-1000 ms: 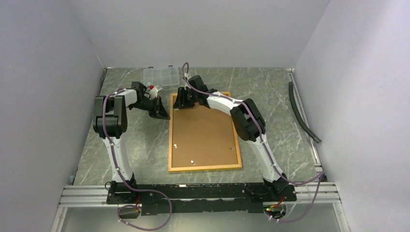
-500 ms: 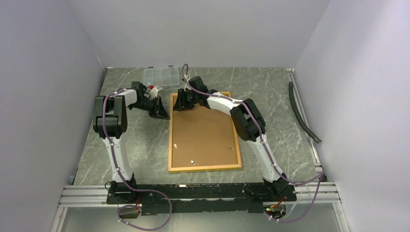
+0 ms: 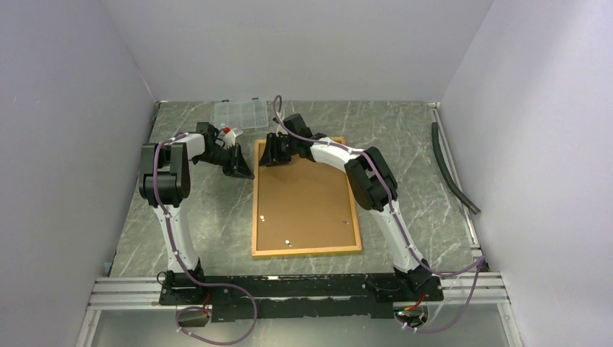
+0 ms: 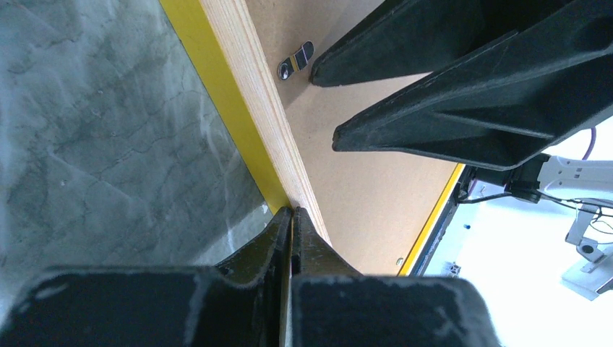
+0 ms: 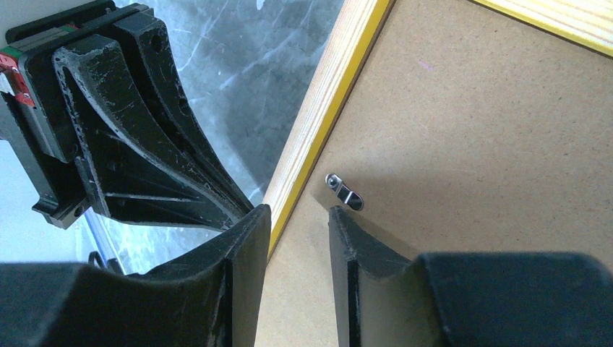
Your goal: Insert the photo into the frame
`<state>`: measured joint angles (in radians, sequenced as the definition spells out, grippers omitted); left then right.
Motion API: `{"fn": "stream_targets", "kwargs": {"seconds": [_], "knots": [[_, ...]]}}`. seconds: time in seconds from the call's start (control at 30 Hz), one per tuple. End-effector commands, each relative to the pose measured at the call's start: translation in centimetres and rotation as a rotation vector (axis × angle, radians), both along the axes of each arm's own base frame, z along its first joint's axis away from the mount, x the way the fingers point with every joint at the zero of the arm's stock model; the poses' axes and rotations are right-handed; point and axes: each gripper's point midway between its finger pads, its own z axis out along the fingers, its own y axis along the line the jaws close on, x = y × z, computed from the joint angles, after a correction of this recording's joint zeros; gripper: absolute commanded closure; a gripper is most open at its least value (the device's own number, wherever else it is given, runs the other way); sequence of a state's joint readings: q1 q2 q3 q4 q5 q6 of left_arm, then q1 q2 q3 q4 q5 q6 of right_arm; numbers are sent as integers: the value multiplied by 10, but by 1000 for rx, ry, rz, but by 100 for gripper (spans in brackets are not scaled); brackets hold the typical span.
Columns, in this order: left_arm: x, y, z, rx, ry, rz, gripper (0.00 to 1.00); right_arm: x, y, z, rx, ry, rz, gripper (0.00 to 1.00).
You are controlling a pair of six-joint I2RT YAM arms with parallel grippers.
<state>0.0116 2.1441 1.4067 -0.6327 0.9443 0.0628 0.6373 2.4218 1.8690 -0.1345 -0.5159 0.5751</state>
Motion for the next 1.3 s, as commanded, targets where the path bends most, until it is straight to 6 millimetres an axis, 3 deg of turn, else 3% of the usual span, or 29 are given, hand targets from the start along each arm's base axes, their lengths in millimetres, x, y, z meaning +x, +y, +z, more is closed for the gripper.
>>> {"fn": "stream_targets", "kwargs": {"seconds": [0.0,0.17,0.6,1.27], "knots": [[3,-1,-1,31,-44,-24,94,30,-13,66,66,-121,-38,57],[5,-1,-2,38,-61,-14,95,42,-18,58,64,-111,-53,56],[5,-2,0,23,-51,-13,96,37,-10,20,77,-29,-37,55],[3,-3,0,21,-50,-17,97,13,0,12,97,7,14,59]]}}
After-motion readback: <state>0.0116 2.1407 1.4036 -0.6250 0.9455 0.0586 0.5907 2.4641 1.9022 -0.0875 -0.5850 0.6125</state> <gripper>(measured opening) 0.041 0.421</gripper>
